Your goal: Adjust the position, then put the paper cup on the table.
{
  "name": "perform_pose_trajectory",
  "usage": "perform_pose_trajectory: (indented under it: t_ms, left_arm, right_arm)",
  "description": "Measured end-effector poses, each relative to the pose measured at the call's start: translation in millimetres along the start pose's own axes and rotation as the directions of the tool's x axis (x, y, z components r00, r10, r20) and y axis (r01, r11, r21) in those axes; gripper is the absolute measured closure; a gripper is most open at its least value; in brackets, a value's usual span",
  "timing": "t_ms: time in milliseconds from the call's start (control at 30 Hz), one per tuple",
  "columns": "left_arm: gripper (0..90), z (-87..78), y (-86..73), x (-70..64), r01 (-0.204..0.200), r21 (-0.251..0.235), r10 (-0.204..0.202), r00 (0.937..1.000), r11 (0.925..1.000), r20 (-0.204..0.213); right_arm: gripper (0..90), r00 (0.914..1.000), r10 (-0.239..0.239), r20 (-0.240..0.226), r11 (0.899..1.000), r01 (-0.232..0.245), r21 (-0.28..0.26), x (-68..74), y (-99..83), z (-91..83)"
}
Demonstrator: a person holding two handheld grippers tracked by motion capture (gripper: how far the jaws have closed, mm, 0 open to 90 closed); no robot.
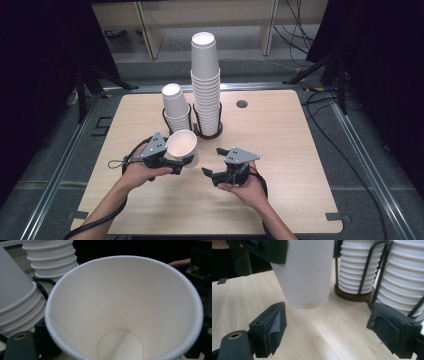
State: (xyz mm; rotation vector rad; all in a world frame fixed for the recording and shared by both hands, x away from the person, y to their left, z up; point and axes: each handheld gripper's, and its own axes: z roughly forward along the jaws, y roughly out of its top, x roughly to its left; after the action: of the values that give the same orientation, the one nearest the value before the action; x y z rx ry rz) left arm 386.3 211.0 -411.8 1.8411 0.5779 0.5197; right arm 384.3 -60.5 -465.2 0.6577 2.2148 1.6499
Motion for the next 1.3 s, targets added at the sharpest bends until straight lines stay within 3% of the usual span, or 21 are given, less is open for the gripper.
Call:
perform_pose_trajectory:
  t_ms: [33,233,267,300,333,500,633,667,700,733,767,800,833,867,933,1033,1067,1100,1233,1267,1300]
  left_arm:
    - [13.5,-1.4,-0.3,0.4,-0.004,0.001,0.004,0.9999,1.0000,-0.009]
    - [13.5,-8.3,-3.6,1.1,-0.013,0.003,0.013,0.9991,0.9999,-0.040]
    - [13.6,-9.6,-4.5,1.8,-0.018,0.009,0.018,0.9988,0.9998,-0.045]
    - [13.6,-10.9,-5.6,2.1,-0.022,0.011,0.022,0.9982,0.9997,-0.055]
    - [13.6,-12.4,-6.7,2.9,-0.030,0.017,0.031,0.9972,0.9994,-0.068]
    - [13.6,-21.9,-13.8,5.7,0.006,0.012,-0.005,0.9959,0.9999,-0.090]
    - [13.6,-29.4,-19.1,10.6,-0.008,0.014,0.010,0.9917,0.9999,-0.128]
    - [13.6,-30.5,-21.3,9.4,0.021,0.009,-0.019,0.9897,0.9997,-0.142]
    - [13.6,-32.7,-20.9,11.4,-0.006,0.022,0.009,0.9896,0.9997,-0.143]
    - [13.6,-34.9,-22.3,10.6,0.019,0.023,-0.016,0.9876,0.9996,-0.157]
    - [13.6,-36.0,-22.4,12.5,0.001,0.018,0.002,0.9875,0.9998,-0.158]
    - [13.7,-37.5,-23.6,11.4,0.015,0.018,-0.011,0.9849,0.9997,-0.173]
    - [13.7,-38.7,-24.1,11.4,0.004,0.020,-0.001,0.9828,0.9998,-0.185]
    - [13.7,-39.4,-24.7,11.3,0.006,0.012,-0.004,0.9818,0.9999,-0.190]
    - [13.7,-40.3,-26.0,11.6,0.012,0.006,-0.011,0.9824,0.9999,-0.186]
    - [13.7,-42.7,-28.4,10.5,0.031,0.009,-0.028,0.9789,0.9995,-0.202]
    - [13.7,-43.4,-28.7,11.5,0.019,0.005,-0.018,0.9791,0.9998,-0.202]
    - [13.7,-44.5,-29.0,12.7,0.004,0.007,-0.003,0.9792,1.0000,-0.203]
    - [13.7,-49.5,-34.6,12.2,0.037,0.007,-0.034,0.9726,0.9993,-0.230]
    - [13.7,-50.7,-35.9,11.7,0.044,0.004,-0.042,0.9698,0.9990,-0.240]
    - [13.7,-51.1,-37.4,13.6,0.023,0.001,-0.022,0.9712,0.9997,-0.237]
  right_arm:
    - [14.9,0.9995,-0.015,0.028,1.000,0.014,0.010,-0.9,0.4,-2.8]
    - [14.9,0.9998,0.015,0.010,1.000,-0.015,-0.008,0.0,-2.3,-9.6]
    - [14.9,0.9994,-0.008,0.034,1.000,0.008,-0.006,-0.9,-2.5,-12.3]
    - [14.9,0.9999,0.008,0.013,1.000,-0.008,-0.013,-1.2,-3.6,-12.8]
    - [14.9,0.9991,-0.001,0.041,1.000,0.001,-0.006,-1.5,-3.7,-16.0]
    - [14.9,0.9980,0.029,0.056,0.999,-0.028,-0.026,-3.5,-8.4,-25.2]
    - [14.9,0.9952,0.060,0.077,0.998,-0.059,-0.012,-5.1,-11.4,-34.4]
    - [14.9,0.9955,0.026,0.092,0.999,-0.023,-0.033,-7.8,-11.9,-35.7]
    - [14.9,0.9955,0.063,0.070,0.998,-0.062,-0.027,-6.1,-12.7,-37.0]
    - [14.9,0.9948,0.067,0.076,0.998,-0.066,-0.016,-5.7,-13.0,-39.2]
    - [14.9,0.9942,0.053,0.093,0.998,-0.051,-0.027,-6.5,-13.8,-41.3]
    - [14.9,0.9935,0.046,0.105,0.999,-0.043,-0.025,-7.0,-14.4,-43.4]
    - [14.9,0.9944,0.066,0.083,0.997,-0.063,-0.032,-6.7,-15.7,-43.7]
    - [14.9,0.9931,0.045,0.108,0.999,-0.041,-0.035,-8.1,-16.4,-45.8]
    - [14.9,0.9911,0.086,0.102,0.996,-0.084,-0.025,-6.5,-18.2,-48.4]
    - [14.9,0.9912,0.058,0.119,0.998,-0.053,-0.044,-10.8,-19.1,-50.7]
    - [14.9,0.9892,0.097,0.109,0.994,-0.092,-0.050,-9.1,-19.4,-50.1]
    - [14.9,0.9900,0.089,0.110,0.995,-0.084,-0.045,-10.3,-18.7,-51.5]
    - [14.9,0.9879,0.071,0.138,0.996,-0.064,-0.056,-13.0,-18.3,-53.3]
    - [14.9,0.9871,0.103,0.122,0.994,-0.098,-0.045,-12.4,-18.6,-54.2]
    - [14.9,0.9854,0.100,0.138,0.994,-0.093,-0.058,-13.4,-19.3,-54.8]
